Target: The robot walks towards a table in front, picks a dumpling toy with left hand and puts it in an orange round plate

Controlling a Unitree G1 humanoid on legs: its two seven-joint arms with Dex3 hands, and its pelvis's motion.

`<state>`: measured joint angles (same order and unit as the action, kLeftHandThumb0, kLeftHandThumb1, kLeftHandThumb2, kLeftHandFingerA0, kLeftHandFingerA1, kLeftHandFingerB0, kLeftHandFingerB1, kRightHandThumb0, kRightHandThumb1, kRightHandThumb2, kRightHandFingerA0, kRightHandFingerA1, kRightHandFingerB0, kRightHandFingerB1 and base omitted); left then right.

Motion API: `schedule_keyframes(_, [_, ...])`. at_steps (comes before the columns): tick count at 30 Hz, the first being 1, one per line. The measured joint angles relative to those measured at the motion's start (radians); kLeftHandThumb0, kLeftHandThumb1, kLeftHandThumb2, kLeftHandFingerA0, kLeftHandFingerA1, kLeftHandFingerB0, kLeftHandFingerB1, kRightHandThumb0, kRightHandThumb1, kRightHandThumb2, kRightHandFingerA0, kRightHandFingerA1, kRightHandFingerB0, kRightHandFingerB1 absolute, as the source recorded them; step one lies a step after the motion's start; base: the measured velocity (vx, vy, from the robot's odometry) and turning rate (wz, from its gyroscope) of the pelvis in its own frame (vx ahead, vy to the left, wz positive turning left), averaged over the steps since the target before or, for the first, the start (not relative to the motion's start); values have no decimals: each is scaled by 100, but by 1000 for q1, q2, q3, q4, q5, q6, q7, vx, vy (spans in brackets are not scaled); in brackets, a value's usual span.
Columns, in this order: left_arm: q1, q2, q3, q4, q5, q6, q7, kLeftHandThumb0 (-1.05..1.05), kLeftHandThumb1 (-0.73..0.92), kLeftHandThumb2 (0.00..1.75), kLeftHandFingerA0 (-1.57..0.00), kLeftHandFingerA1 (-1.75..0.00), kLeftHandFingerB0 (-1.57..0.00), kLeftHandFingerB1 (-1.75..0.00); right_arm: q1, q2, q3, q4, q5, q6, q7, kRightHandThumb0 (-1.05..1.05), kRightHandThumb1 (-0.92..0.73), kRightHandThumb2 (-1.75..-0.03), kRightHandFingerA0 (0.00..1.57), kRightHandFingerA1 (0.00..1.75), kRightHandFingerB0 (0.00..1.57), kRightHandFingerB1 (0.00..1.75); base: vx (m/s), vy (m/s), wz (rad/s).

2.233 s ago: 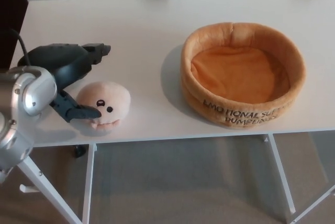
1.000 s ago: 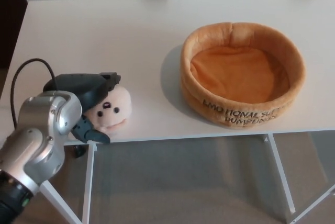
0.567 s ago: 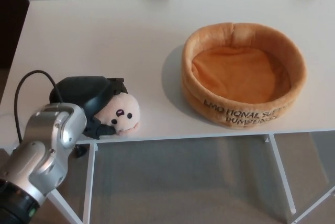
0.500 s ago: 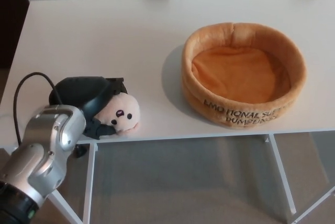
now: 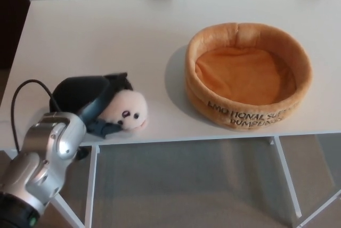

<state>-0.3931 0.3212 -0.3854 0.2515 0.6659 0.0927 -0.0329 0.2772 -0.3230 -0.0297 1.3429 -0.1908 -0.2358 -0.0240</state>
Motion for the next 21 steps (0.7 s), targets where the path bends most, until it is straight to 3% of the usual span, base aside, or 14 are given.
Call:
schedule_keyframes(4, [-33, -57, 56, -45, -19, 1, 24, -14, 81, 68, -90, -142, -81, -98, -5, 0, -3, 2, 1, 2, 2, -52, -57, -84, 67, 59, 38, 47, 0, 0, 0])
schedule_keyframes(5, [-36, -59, 58, -47, -20, 1, 24, -16, 82, 65, -90, -145, -79, -102, -5, 0, -3, 2, 1, 2, 2, -45, -69, -61, 72, 46, 42, 34, 0, 0, 0])
schedule_keyframes(6, [-56, -75, 70, -55, -23, 2, 26, -16, 82, 65, -90, -145, -79, -102, -5, 0, -4, 3, 1, 3, 3, -45, -69, -61, 72, 46, 42, 34, 0, 0, 0])
schedule_keyframes(7, [-86, -91, 81, -64, -25, 3, 29, -16, 79, 63, -81, -158, -79, -100, -5, -1, -4, 3, 1, 3, 5, -45, -69, -61, 72, 45, 43, 34, 0, 0, 0])
schedule_keyframes(10, [-158, -117, 98, -84, -27, 7, 31, -16, 79, 63, -81, -158, -79, -100, -5, -2, -3, 1, 1, 3, 9, -45, -69, -61, 72, 45, 43, 34, 0, 0, 0])
schedule_keyframes(11, [-172, -124, 100, -89, -27, 8, 31, -16, 75, 59, -72, -175, -73, -116, -5, -2, -3, 1, 1, 3, 10, -46, -68, -61, 71, 45, 43, 34, 0, 0, 0])
schedule_keyframes(13, [-202, -138, 100, -91, -27, 11, 31, -16, 75, 59, -72, -175, -73, -116, -4, -2, -5, 1, 2, 3, 11, -46, -68, -61, 71, 45, 43, 34, 0, 0, 0])
schedule_keyframes(14, [-221, -147, 98, -89, -25, 13, 31, -15, 74, 59, -72, -175, -75, -111, -4, -2, -6, 1, 2, 3, 12, -52, -58, -86, 63, 58, 36, 47, 0, 0, 0])
schedule_keyframes(15, [-240, -157, 95, -86, -24, 14, 32, -18, 67, 58, -81, -168, -80, -91, -4, -2, -7, 1, 2, 3, 12, -54, -57, -84, 69, 59, 37, 47, 0, 0, 0])
schedule_keyframes(16, [-254, -163, 93, -84, -23, 15, 33, -18, 67, 58, -81, -168, -80, -91, -4, -2, -7, 1, 2, 3, 13, -54, -57, -84, 69, 59, 37, 47, 0, 0, 0])
schedule_keyframes(17, [-284, -180, 85, -76, -20, 17, 35, -16, 68, 60, -92, -144, -80, -108, -4, -2, -7, 0, 2, 3, 13, -54, -58, -85, 66, 59, 37, 47, 0, 0, 0])
schedule_keyframes(18, [-287, -182, 84, -75, -20, 17, 35, -16, 68, 60, -92, -144, -80, -108, -4, -2, -7, 0, 2, 3, 13, -54, -58, -85, 66, 59, 37, 47, 0, 0, 0])
schedule_keyframes(19, [-318, -205, 71, -62, -16, 22, 36, -19, 65, 63, -84, -160, -87, -86, -5, -2, -7, 1, 2, 4, 13, -46, -68, -61, 72, 46, 44, 35, 0, 0, 0])
schedule_keyframes(21, [-341, -224, 58, -50, -12, 27, 37, -19, 65, 63, -84, -160, -87, -86, -5, -2, -8, 1, 2, 4, 14, -46, -68, -61, 72, 46, 44, 35, 0, 0, 0])
